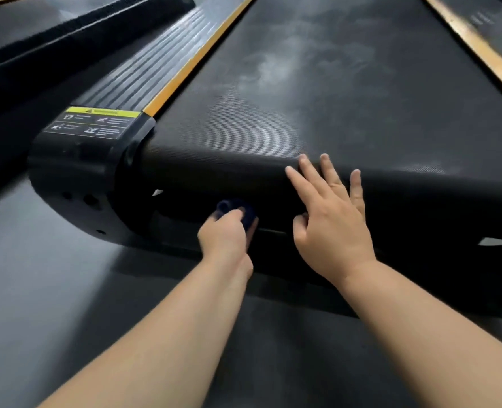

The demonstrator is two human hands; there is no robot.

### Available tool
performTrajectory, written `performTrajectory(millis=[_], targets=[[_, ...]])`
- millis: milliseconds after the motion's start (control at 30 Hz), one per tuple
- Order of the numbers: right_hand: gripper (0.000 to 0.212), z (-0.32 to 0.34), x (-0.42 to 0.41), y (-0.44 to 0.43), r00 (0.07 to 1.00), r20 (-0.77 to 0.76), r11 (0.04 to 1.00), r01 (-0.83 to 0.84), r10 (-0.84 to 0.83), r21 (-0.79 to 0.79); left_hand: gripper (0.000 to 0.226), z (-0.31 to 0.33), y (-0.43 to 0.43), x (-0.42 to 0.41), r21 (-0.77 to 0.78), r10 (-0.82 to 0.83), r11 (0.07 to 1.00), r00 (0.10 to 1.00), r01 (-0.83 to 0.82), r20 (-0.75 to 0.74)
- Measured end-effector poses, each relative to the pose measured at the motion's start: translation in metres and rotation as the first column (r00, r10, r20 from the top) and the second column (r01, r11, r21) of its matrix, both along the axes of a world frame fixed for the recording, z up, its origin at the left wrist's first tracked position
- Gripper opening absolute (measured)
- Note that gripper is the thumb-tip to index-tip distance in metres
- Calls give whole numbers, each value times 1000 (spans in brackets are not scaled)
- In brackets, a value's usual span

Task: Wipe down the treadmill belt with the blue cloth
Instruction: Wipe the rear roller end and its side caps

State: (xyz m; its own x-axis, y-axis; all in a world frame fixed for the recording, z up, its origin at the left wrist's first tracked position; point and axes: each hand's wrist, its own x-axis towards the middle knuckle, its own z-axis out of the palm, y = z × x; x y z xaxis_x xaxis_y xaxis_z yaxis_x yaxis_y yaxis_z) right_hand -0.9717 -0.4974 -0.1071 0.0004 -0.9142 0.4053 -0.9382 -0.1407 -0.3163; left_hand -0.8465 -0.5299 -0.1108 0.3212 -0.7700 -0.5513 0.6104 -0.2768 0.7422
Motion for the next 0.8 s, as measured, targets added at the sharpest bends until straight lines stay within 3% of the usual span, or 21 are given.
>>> performTrajectory(millis=[67, 167, 267, 300, 333, 400, 467, 533, 600, 667, 733, 800], targets=[[61, -6, -18, 9, 994, 83, 990, 73, -64, -119, 19, -1, 7, -10, 4, -35, 999, 996, 35, 78], [47, -17, -42, 30, 967, 210, 939, 200, -144, -278, 12, -5, 21, -30, 18, -220, 975, 956, 221, 195], [28, -22, -45, 44, 879, 439, 935, 294, -184, -198, 12, -9, 36, -54, 60, -324, 945, 891, 322, 318], [20, -22, -45, 46, 780, 575, 933, 353, -247, -77, 12, -8, 41, -62, 61, -336, 940, 875, 336, 348], [17, -21, -46, 46, 621, 700, 911, 397, -353, 108, 12, -6, 46, -70, 45, -360, 929, 863, 368, 354], [27, -18, -49, 49, 210, 831, 847, 276, -514, 454, 12, -5, 57, -86, 0, -462, 873, 829, 487, 316], [26, -17, -58, 54, -149, 857, 864, 33, -493, 503, 26, -5, 68, -101, -48, -571, 799, 780, 600, 255], [26, -14, -70, 60, -335, 838, 898, -71, -431, 434, 42, -6, 72, -106, -109, -635, 744, 748, 659, 192], [26, -10, -84, 64, -295, 843, 893, -113, -450, 436, 58, -8, 71, -106, -137, -728, 639, 652, 757, 213], [28, -8, -97, 66, -248, 847, 882, -87, -470, 464, 69, -10, 67, -108, -97, -815, 484, 489, 869, 312], [28, -9, -106, 69, -294, 834, 874, -7, -467, 487, 79, -9, 67, -113, -26, -873, 326, 312, 945, 375], [24, -9, -114, 73, -352, 836, 880, 63, -421, 470, 77, -1, 67, -121, 39, -884, 231, 193, 972, 427]])
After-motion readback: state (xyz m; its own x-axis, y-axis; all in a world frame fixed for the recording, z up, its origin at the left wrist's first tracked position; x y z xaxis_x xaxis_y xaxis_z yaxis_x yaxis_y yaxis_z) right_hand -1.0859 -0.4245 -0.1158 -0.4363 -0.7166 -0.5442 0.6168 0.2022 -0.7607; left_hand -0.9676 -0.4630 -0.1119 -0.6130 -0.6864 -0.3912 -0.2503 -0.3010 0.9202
